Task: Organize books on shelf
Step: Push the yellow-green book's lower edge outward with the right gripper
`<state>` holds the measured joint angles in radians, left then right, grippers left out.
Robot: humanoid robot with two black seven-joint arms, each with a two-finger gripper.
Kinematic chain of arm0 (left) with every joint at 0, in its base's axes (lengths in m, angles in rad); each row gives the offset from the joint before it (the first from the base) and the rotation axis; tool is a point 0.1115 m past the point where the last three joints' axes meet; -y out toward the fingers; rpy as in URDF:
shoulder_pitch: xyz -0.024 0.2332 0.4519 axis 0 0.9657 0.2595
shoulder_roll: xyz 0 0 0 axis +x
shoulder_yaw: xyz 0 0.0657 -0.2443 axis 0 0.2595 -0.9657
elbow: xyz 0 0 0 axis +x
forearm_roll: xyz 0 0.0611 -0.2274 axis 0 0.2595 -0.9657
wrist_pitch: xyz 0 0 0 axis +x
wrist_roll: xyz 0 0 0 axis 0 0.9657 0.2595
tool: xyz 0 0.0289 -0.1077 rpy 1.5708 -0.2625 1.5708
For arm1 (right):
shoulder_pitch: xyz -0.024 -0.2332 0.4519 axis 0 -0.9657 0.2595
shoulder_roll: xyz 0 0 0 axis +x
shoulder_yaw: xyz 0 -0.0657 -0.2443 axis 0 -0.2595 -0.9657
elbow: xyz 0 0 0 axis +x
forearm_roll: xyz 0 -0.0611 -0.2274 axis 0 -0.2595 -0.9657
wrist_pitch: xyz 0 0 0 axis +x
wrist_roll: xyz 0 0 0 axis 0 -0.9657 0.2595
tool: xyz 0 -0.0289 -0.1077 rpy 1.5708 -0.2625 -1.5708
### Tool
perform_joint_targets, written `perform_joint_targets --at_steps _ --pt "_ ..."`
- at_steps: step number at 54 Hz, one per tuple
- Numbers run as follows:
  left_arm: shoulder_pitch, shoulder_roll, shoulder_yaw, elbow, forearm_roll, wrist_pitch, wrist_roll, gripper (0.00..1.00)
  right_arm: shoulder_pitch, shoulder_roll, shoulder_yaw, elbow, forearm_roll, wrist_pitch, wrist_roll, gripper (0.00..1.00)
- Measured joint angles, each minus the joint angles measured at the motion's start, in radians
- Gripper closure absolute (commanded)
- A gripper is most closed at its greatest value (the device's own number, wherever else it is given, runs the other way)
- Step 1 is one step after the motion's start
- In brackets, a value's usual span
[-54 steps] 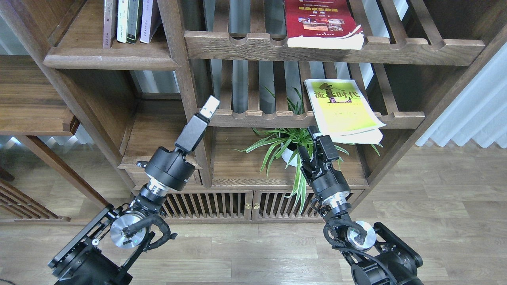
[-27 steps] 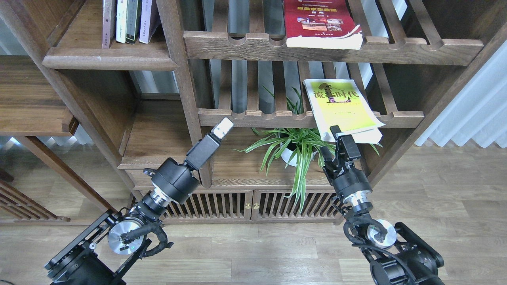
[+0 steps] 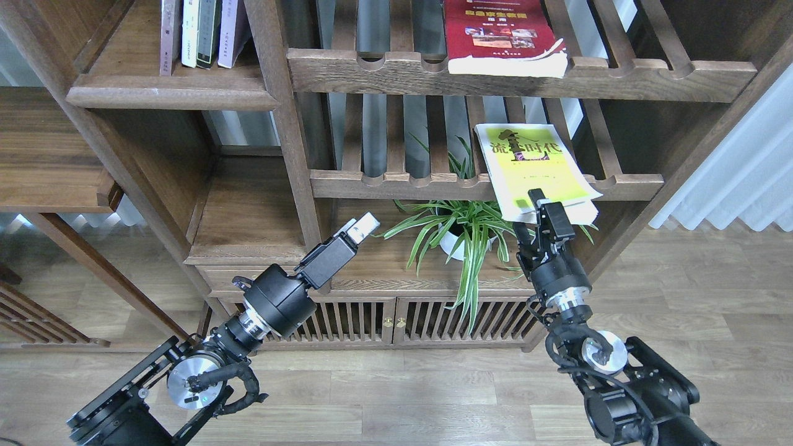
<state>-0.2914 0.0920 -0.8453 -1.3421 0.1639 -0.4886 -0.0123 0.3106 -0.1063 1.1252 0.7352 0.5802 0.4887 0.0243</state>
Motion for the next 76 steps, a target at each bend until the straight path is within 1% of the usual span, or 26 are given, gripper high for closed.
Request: perform_joint_targets --at_steps 12,24,28,38,41,44,48,49,50,51,52,53,55,56,58,59,60,62,66,69,72,76 --pt "0.001 -0.001 0.002 -0.001 0.0 0.0 0.0 0.01 0.031 0.0 0.041 -0.027 0.004 -0.01 -0.007 0.01" --pt "0.0 -0.006 0.002 -0.001 0.0 0.0 0.0 0.01 0.051 -0.001 0.051 -0.039 0.002 -0.054 -0.031 0.02" --pt "0.0 -0.009 0.002 0.001 0.0 0.0 0.0 0.01 0.055 -0.001 0.051 -0.04 0.001 -0.089 -0.036 0.02" --pt "0.0 -0.012 0.003 0.004 0.0 0.0 0.0 0.01 0.065 -0.007 0.052 -0.041 0.001 -0.168 -0.038 0.08" --pt "0.0 -0.012 0.003 0.005 0.0 0.0 0.0 0.01 0.069 -0.015 0.053 -0.042 0.001 -0.186 -0.038 0.11" --pt "0.0 -0.013 0.004 0.006 0.0 0.0 0.0 0.01 0.072 -0.019 0.053 -0.044 0.001 -0.198 -0.038 0.16" --pt "0.001 -0.014 0.006 0.007 0.0 0.0 0.0 0.01 0.075 -0.023 0.055 -0.05 0.002 -0.207 -0.034 0.28" --pt "0.001 -0.014 0.007 0.007 0.0 0.0 0.0 0.01 0.076 -0.023 0.056 -0.051 0.002 -0.208 -0.034 0.33" --pt "0.001 -0.014 0.008 0.007 0.0 0.0 0.0 0.01 0.076 -0.023 0.059 -0.052 0.003 -0.208 -0.033 0.35" --pt "0.001 -0.014 0.009 0.007 0.001 0.0 0.0 0.01 0.077 -0.023 0.063 -0.052 0.003 -0.208 -0.033 0.39" --pt "0.001 -0.014 0.01 0.007 0.001 0.0 0.0 0.01 0.077 -0.023 0.07 -0.053 0.004 -0.209 -0.032 0.45" --pt "0.001 -0.015 0.012 0.007 0.001 0.0 0.0 0.01 0.076 -0.022 0.099 -0.053 0.006 -0.209 -0.031 0.48" --pt "0.001 -0.016 0.012 0.007 0.001 0.0 0.0 0.01 0.076 -0.02 0.111 -0.053 0.006 -0.209 -0.031 0.51" --pt "0.001 -0.016 0.012 0.007 0.001 0.0 0.0 0.01 0.075 -0.019 0.117 -0.053 0.006 -0.209 -0.031 0.57" --pt "0.001 -0.016 0.012 0.007 0.001 0.0 0.0 0.01 0.074 -0.016 0.132 -0.053 0.007 -0.209 -0.031 0.64" --pt "0.001 -0.017 0.012 0.007 0.002 0.0 0.0 0.01 0.074 -0.015 0.138 -0.053 0.007 -0.208 -0.031 0.7" --pt "0.001 -0.017 0.013 0.007 0.002 0.0 0.0 0.01 0.073 -0.014 0.143 -0.053 0.007 -0.206 -0.031 0.72" --pt "0.001 -0.017 0.013 0.007 0.002 0.0 0.0 0.01 0.072 -0.013 0.149 -0.053 0.008 -0.203 -0.031 0.8" --pt "0.0 -0.017 0.014 0.007 0.002 0.0 0.0 0.01 0.067 -0.012 0.154 -0.051 0.012 -0.191 -0.029 0.86" --pt "0.0 -0.017 0.015 0.007 0.002 0.0 0.0 0.01 0.063 -0.012 0.155 -0.05 0.014 -0.18 -0.028 0.89" --pt "0.0 -0.017 0.017 0.007 0.002 0.0 0.0 0.01 0.059 -0.012 0.155 -0.05 0.015 -0.17 -0.028 0.95" --pt "0.0 -0.017 0.018 0.007 0.002 0.0 0.0 0.01 0.049 -0.011 0.154 -0.048 0.015 -0.15 -0.027 0.96"
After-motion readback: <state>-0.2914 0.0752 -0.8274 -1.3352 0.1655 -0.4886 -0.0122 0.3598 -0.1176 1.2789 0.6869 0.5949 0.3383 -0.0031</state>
